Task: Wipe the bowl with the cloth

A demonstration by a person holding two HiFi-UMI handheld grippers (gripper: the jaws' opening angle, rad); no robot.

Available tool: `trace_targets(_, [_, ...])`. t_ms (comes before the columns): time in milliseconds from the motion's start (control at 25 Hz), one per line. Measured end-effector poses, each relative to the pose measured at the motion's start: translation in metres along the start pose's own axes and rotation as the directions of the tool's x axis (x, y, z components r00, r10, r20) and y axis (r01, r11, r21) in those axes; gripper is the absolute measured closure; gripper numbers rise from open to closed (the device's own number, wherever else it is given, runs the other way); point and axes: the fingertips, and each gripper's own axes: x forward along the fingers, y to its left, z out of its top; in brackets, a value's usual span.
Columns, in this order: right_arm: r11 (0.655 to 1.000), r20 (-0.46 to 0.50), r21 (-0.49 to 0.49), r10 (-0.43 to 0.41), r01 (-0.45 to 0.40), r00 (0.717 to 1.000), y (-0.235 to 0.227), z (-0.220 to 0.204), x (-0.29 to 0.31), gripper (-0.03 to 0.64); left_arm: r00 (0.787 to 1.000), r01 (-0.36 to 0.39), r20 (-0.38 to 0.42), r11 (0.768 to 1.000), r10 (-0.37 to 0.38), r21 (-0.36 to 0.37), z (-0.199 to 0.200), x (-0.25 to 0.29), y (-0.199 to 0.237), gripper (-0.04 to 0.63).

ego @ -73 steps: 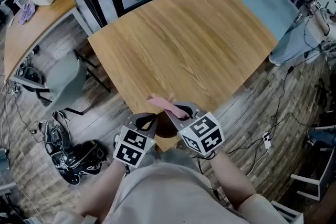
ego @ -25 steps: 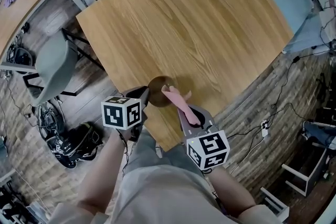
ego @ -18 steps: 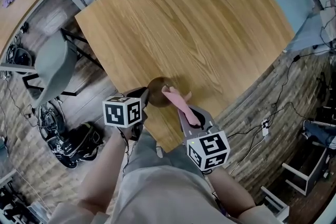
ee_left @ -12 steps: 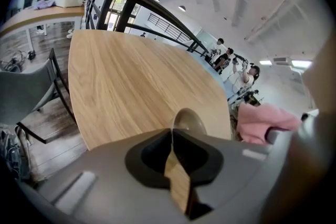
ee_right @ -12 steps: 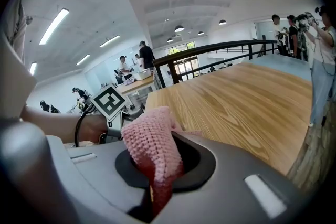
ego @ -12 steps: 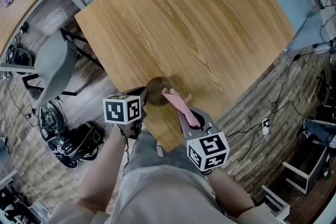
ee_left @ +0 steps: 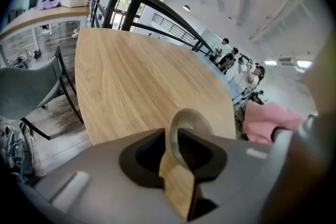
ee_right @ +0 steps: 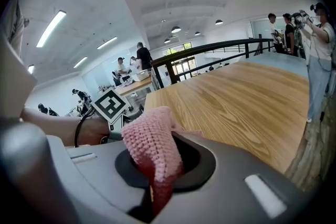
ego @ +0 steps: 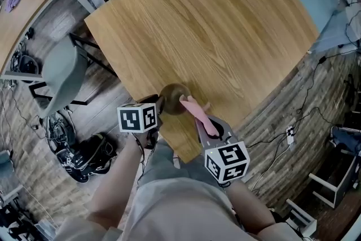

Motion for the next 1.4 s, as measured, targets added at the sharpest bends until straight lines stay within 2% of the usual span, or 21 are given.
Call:
trace_targets(280, [1.0,0.011,0.002,-0.01,0.01,1.0,0.006,0.0,-0.009,0.589,0.998,-0.025,0.06,1.0,0.024,0.011,0.009,-0.02,-0.001,0.533])
trace_targets(400, [1.0,0.025,-0.006,-0.005,0.005,1.0,0.011,0.006,-0.013,0.589,0.993,-0.057,0.105,0.997,0.052,0.049,0.016,-0.037,-0.003,0.585])
trace_targets(720, [1.0,0.095,-0.024,0.008,-0.005,0.995,0.031,0.033,-0.033,0.589,0.973,-0.065,0.228,0.989,0.033,0.135,0.032,-0.093,-0.026,0.592])
trace_targets(920, [0.998,0.17,-0.053,0.023,-0.014,0.985,0.042,0.065,-0.051,0.589,0.945,-0.043,0.327,0.988,-0.01,0.152,0.051,-0.127,-0.043,0.592])
trace_targets(1120, [0.996,0.227,-0.085,0.034,-0.015,0.973,0.056,0.092,-0.07,0.589,0.913,-0.063,0.406,0.97,-0.038,0.234,0.068,-0.166,-0.066,0.592])
trace_targets(1280, [0.994,0.282,-0.111,0.051,-0.021,0.958,0.066,0.113,-0.086,0.589,0.879,-0.131,0.474,0.935,-0.044,0.33,0.081,-0.195,-0.085,0.592])
trace_targets(1400, [0.991,0.325,-0.13,0.084,-0.043,0.942,0.079,0.131,-0.101,0.589,0.825,-0.222,0.564,0.893,-0.043,0.392,0.097,-0.229,-0.1,0.592])
